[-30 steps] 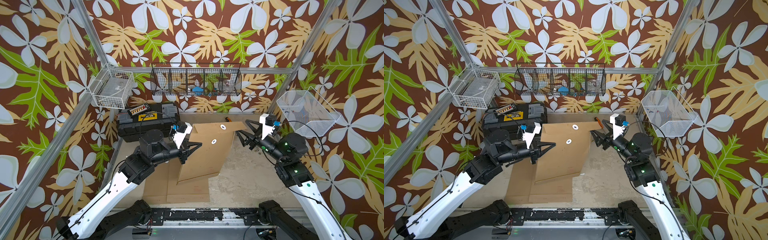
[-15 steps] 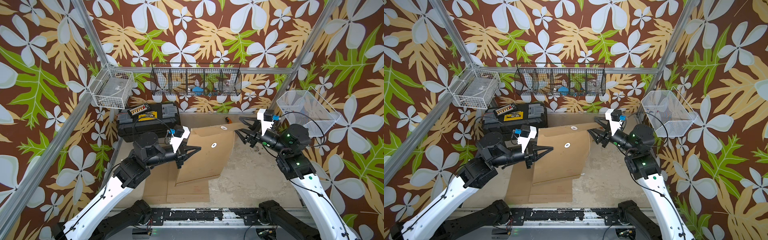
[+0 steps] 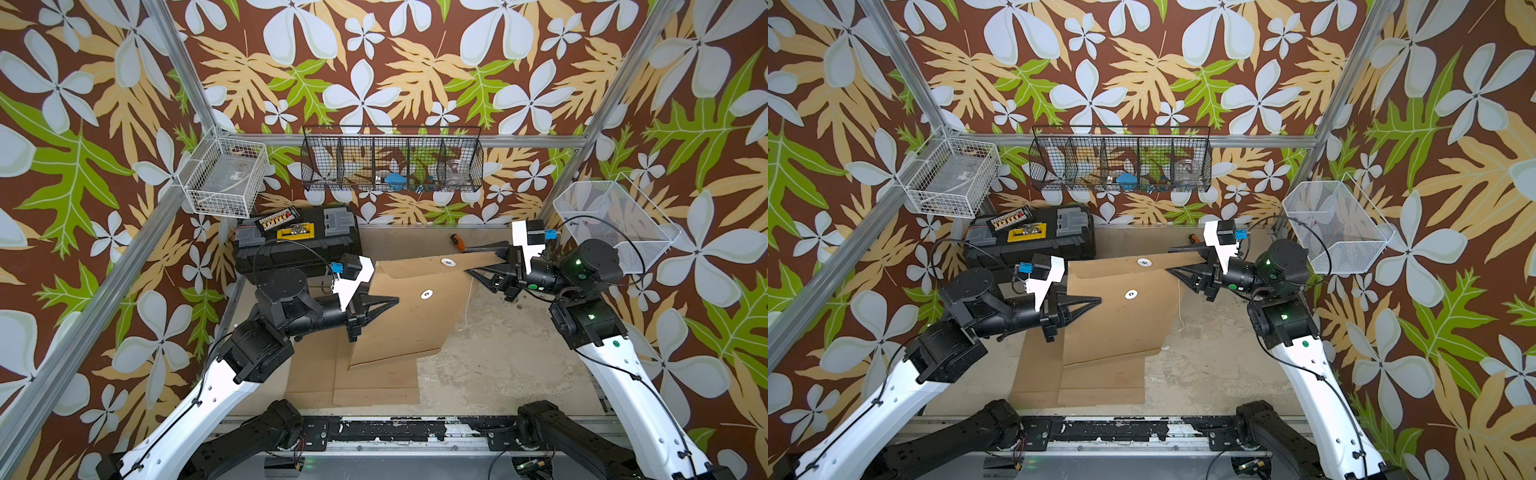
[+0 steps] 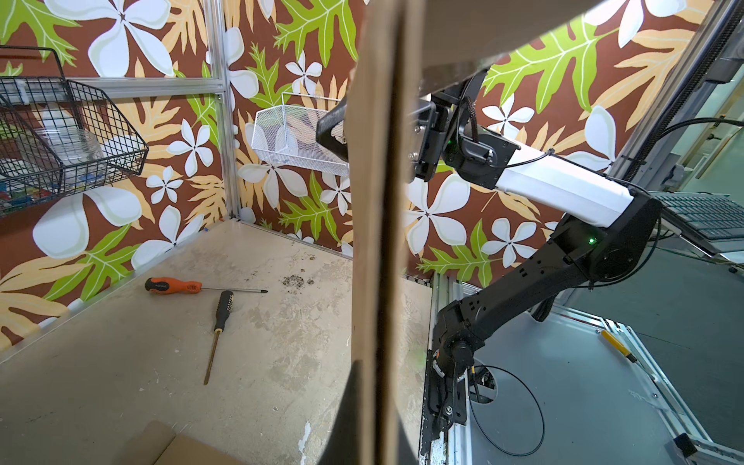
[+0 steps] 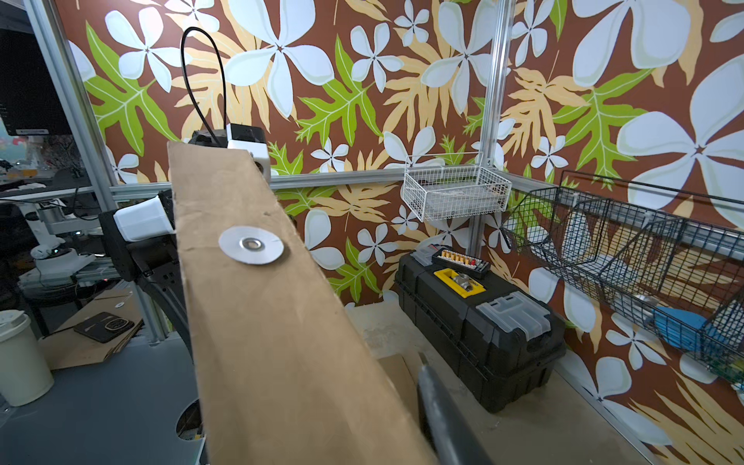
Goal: Open the file bag
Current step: Place the file bag at the file bag.
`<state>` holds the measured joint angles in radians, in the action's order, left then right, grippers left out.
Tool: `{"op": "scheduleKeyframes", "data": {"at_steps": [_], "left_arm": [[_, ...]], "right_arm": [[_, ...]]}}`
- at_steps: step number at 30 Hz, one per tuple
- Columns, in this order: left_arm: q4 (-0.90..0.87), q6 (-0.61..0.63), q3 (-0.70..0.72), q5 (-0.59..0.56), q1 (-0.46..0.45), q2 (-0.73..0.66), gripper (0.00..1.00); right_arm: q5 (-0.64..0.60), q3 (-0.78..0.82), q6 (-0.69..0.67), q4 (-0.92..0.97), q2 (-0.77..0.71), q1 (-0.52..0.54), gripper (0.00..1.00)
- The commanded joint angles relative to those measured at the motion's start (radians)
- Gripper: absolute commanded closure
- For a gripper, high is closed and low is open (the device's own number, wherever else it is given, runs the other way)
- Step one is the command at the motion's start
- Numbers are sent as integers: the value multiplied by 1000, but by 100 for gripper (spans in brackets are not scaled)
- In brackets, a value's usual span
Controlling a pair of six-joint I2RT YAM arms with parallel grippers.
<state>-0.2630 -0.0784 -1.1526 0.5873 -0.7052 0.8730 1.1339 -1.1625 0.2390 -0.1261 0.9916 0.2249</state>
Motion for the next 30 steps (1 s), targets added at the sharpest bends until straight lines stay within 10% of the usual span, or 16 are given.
{"op": "scheduleKeyframes", "data": {"at_steps": [1,17,26,30], "left_arm": [[19,4,5,3,2,-6,100],[16,-15,26,-102,1,-13,100],[-41,-116,116,-564,1,5,12],[23,-210,251,-608,10,-17,10]], "right_arm": [[59,-7,32,-52,-1,2,73],[69,-3,36,-47,-16,2,100],[-254,-71,-135,354,23,2,100],[-323,-72,-163,423,-6,2,100]]}}
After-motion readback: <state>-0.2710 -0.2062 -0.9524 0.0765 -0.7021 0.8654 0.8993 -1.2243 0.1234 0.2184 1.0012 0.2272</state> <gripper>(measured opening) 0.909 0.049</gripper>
